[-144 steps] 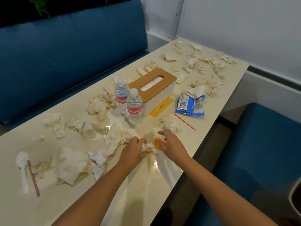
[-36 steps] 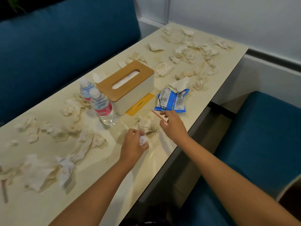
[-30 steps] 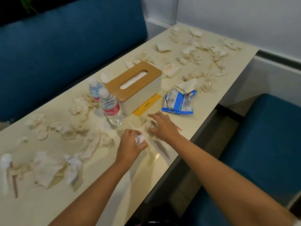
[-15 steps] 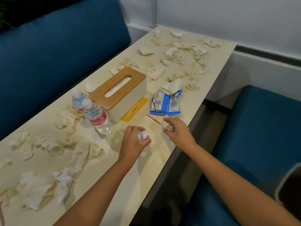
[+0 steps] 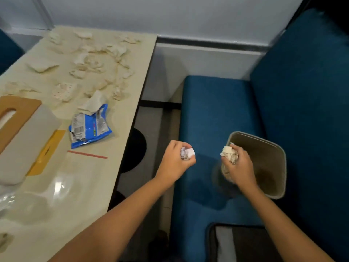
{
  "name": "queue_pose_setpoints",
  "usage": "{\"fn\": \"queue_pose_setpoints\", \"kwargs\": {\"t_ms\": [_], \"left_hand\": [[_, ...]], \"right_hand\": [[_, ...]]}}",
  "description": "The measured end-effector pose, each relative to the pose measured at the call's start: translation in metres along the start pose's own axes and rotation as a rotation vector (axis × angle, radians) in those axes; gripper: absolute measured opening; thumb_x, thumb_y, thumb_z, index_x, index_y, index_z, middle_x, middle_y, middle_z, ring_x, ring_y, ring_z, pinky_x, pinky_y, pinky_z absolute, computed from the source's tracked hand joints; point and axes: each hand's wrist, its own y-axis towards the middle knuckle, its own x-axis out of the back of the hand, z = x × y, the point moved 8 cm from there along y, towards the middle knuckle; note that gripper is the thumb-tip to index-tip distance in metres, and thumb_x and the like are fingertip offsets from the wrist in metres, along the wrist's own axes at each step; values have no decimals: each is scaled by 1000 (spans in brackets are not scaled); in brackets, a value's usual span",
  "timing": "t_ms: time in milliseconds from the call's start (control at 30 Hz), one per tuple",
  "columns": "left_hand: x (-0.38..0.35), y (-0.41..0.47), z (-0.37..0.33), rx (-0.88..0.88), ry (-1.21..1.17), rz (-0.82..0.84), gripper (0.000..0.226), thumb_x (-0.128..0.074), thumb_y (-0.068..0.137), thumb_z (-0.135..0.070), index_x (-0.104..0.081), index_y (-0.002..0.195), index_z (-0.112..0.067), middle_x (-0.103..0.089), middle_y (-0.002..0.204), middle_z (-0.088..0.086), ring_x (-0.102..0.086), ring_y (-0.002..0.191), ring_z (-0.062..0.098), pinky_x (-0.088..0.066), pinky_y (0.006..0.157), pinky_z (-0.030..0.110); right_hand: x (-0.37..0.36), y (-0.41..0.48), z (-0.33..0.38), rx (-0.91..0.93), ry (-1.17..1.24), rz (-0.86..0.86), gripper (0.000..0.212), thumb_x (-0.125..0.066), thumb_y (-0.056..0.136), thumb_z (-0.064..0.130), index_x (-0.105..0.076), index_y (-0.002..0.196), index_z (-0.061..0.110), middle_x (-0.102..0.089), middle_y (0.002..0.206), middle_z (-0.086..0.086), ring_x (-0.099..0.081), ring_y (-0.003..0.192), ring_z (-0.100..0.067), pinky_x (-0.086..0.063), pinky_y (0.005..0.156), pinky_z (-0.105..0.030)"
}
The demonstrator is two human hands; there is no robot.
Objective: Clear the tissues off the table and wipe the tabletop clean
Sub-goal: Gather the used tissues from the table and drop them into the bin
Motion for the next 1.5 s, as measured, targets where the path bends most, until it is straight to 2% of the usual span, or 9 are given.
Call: {"fn": "queue_pose_setpoints", "kwargs": {"t_ms": [167,400,500,600,967,1067,1233,1400,1500], "left_hand": [[-88,13,-41,-119,40,187,26,-68,79,-21,-59,103,-16,-47,104,-4,-51,100,14,-42,85,24],[-158,46,-75,-92,23,261,37,-66,84,-28,-54,117,-16,-49,118,0,-49,111,14,-36,88,20],[-172,56,-75,-40,0,307,52,-66,84,-33,-46,129,-16,-48,131,0,-47,121,15,-37,97,24],[-168,58,-67,-35,64,303,50,-62,88,-31,-43,132,-16,-46,135,1,-43,125,16,-35,97,25],[-28,47,-13,-59,181,27,27,-58,89,-19,-57,116,-15,-54,118,-1,-51,109,14,-37,90,22],[25,38,5,-47,234,-85,23,-58,89,-18,-60,111,-14,-55,114,1,-51,108,13,-40,89,25],[106,11,44,2,391,-249,20,-64,85,-23,-65,104,-15,-61,105,1,-54,100,17,-38,85,23],[174,-21,98,182,556,-313,27,-58,90,-31,-63,113,-19,-59,118,-2,-48,114,14,-36,91,23],[195,-31,128,249,639,-257,32,-54,92,-31,-60,121,-17,-57,126,-1,-48,118,14,-36,95,25]], "right_hand": [[52,-7,-72,-240,-31,-97,52,-66,83,16,-46,131,9,-48,129,-19,-48,117,-34,-35,97,-36],[92,-11,-107,-379,-4,-216,55,-61,88,25,-37,135,10,-42,133,-18,-44,118,-33,-34,95,-36],[96,-11,-107,-358,6,-228,52,-60,89,23,-39,134,9,-42,132,-17,-46,118,-32,-35,97,-39],[89,-8,-103,-326,39,-223,49,-61,88,20,-42,132,9,-45,129,-16,-53,111,-33,-41,98,-43],[-1,29,-3,-45,49,-18,40,-61,87,14,-49,125,9,-44,103,-3,-55,83,-24,-44,89,-45],[-35,35,37,58,51,65,39,-59,88,13,-49,126,8,-41,103,-2,-52,81,-19,-45,86,-38],[-89,32,98,196,76,195,37,-57,90,16,-48,126,11,-41,105,0,-53,82,-15,-49,80,-40],[-137,22,152,316,51,308,36,-55,92,18,-48,127,13,-41,105,1,-52,78,-13,-47,82,-33],[-160,13,175,372,50,356,36,-54,92,19,-48,127,14,-42,105,2,-51,80,-12,-46,78,-28]]}}
